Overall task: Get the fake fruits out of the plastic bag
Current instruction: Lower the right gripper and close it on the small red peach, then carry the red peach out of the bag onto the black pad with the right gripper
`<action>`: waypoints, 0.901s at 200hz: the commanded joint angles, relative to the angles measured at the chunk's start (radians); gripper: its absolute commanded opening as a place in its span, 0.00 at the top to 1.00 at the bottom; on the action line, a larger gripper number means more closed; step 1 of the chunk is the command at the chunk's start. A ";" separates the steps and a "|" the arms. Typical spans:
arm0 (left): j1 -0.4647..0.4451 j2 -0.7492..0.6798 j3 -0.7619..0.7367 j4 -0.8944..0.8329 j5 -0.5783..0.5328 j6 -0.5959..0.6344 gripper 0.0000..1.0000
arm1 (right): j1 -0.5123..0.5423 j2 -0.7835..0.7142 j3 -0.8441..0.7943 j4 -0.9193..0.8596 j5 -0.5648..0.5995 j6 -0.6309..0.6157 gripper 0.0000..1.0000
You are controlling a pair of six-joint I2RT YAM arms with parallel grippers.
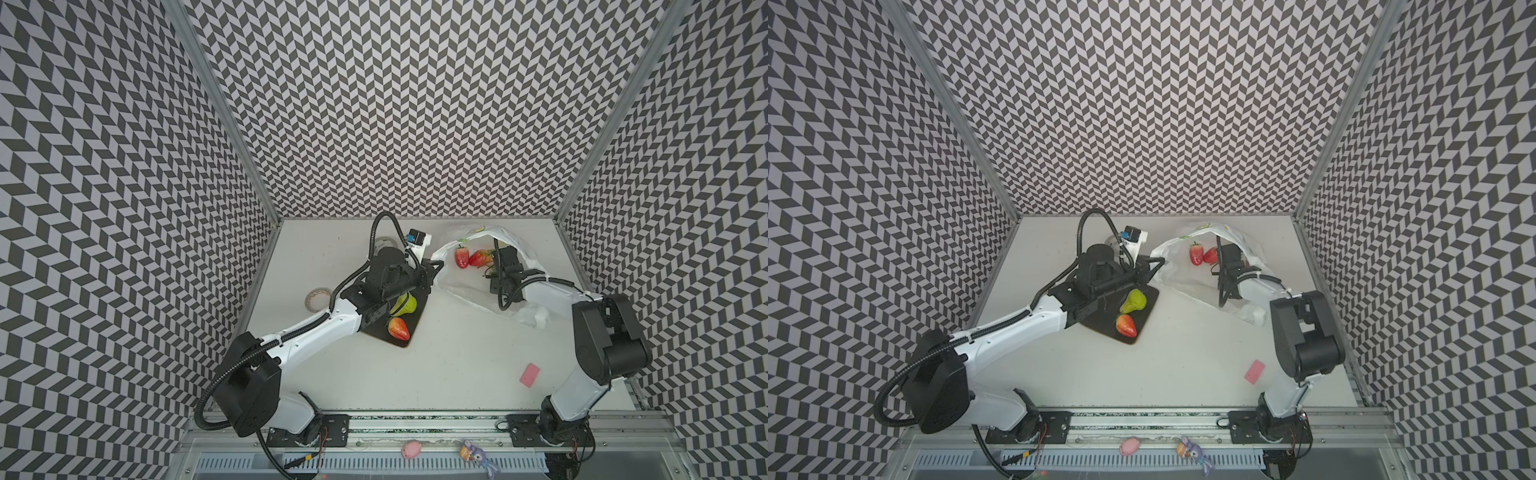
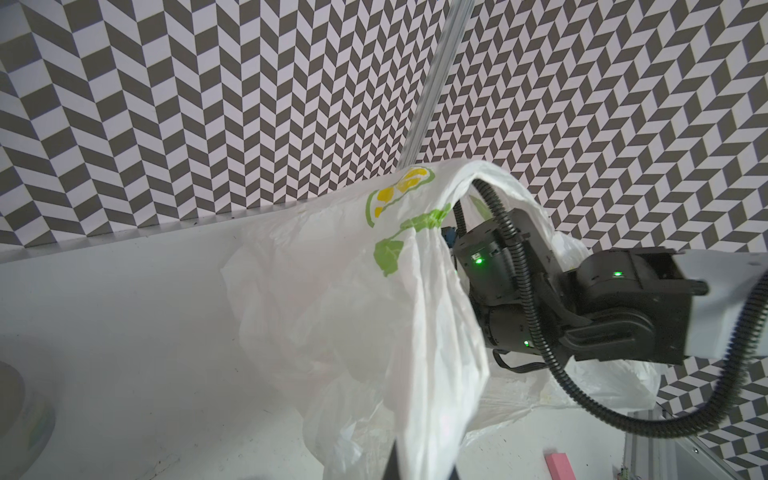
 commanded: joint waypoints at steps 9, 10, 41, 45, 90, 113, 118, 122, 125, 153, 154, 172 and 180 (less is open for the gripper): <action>0.003 0.016 0.005 0.018 -0.012 -0.014 1.00 | 0.046 -0.113 -0.048 0.071 -0.051 -0.074 0.68; 0.003 0.016 0.005 0.018 -0.012 -0.014 1.00 | 0.048 -0.116 -0.048 0.072 -0.051 -0.076 0.68; 0.005 0.029 0.020 0.016 -0.012 -0.012 1.00 | 0.085 -0.221 -0.088 0.054 -0.114 -0.104 0.68; 0.005 0.030 0.023 0.017 -0.012 -0.012 1.00 | 0.090 -0.233 -0.092 0.051 -0.124 -0.108 0.68; 0.008 0.042 0.042 0.013 -0.011 -0.005 1.00 | 0.137 -0.394 -0.137 0.016 -0.273 -0.175 0.68; 0.007 0.042 0.043 0.013 -0.010 -0.004 1.00 | 0.176 -0.464 -0.155 -0.002 -0.340 -0.203 0.68; 0.008 0.042 0.041 0.013 -0.010 -0.004 1.00 | 0.185 -0.474 -0.160 -0.006 -0.360 -0.208 0.68; 0.007 0.041 0.041 0.013 -0.010 -0.004 1.00 | 0.194 -0.483 -0.162 -0.012 -0.372 -0.210 0.68; 0.008 0.041 0.041 0.013 -0.009 -0.004 1.00 | 0.202 -0.487 -0.164 -0.016 -0.380 -0.212 0.68; 0.008 0.032 0.034 0.013 -0.013 0.000 1.00 | 0.271 -0.543 -0.183 -0.044 -0.423 -0.210 0.68; 0.008 0.031 0.034 0.013 -0.013 0.000 1.00 | 0.274 -0.545 -0.184 -0.045 -0.423 -0.209 0.68; 0.009 0.029 0.032 0.012 -0.018 0.002 1.00 | 0.321 -0.599 -0.197 -0.061 -0.426 -0.197 0.68; 0.009 0.029 0.031 0.011 -0.018 0.002 1.00 | 0.348 -0.625 -0.202 -0.067 -0.425 -0.191 0.68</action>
